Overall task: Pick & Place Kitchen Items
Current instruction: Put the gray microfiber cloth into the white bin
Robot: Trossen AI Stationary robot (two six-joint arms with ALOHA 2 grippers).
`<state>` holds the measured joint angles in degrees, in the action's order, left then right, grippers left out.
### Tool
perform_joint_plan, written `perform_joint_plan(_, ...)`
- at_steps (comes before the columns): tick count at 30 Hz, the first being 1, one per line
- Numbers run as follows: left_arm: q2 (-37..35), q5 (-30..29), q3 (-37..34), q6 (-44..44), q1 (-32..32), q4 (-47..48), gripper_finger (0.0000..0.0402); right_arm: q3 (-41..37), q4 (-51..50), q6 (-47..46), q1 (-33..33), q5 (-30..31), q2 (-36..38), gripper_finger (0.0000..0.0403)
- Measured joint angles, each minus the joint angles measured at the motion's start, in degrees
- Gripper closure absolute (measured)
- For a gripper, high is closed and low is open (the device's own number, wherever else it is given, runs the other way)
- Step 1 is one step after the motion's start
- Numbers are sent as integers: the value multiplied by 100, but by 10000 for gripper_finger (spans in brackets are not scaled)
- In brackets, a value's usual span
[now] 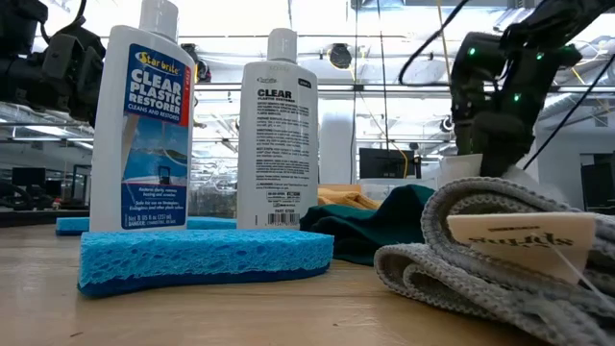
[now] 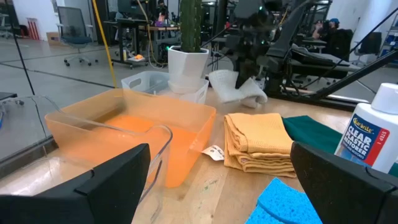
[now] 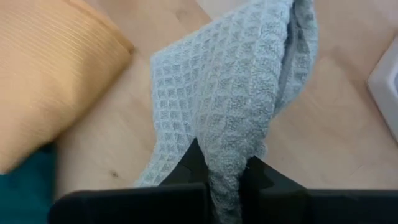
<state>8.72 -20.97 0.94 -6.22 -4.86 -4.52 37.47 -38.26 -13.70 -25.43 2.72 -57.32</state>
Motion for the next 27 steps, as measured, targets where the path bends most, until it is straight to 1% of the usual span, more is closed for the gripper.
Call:
perform_joint_plan(5,-1,0,-1,0,2,1,7,4,86,-150,4,-288,469,391)
perform_joint_plan(11,0,0,-1,0,0,1,7,7,584,-310,156,-314,755,392)
perform_joint_plan(15,0,0,-1,0,0,-1,7,7,1353,-368,326,-477,776,393)
perform_joint_plan(20,1,0,1,0,0,1,7,15,2521,-621,417,-507,671,393)
perform_joint_plan(27,1,0,-1,0,0,1,7,17,4130,-622,380,-506,199,393)
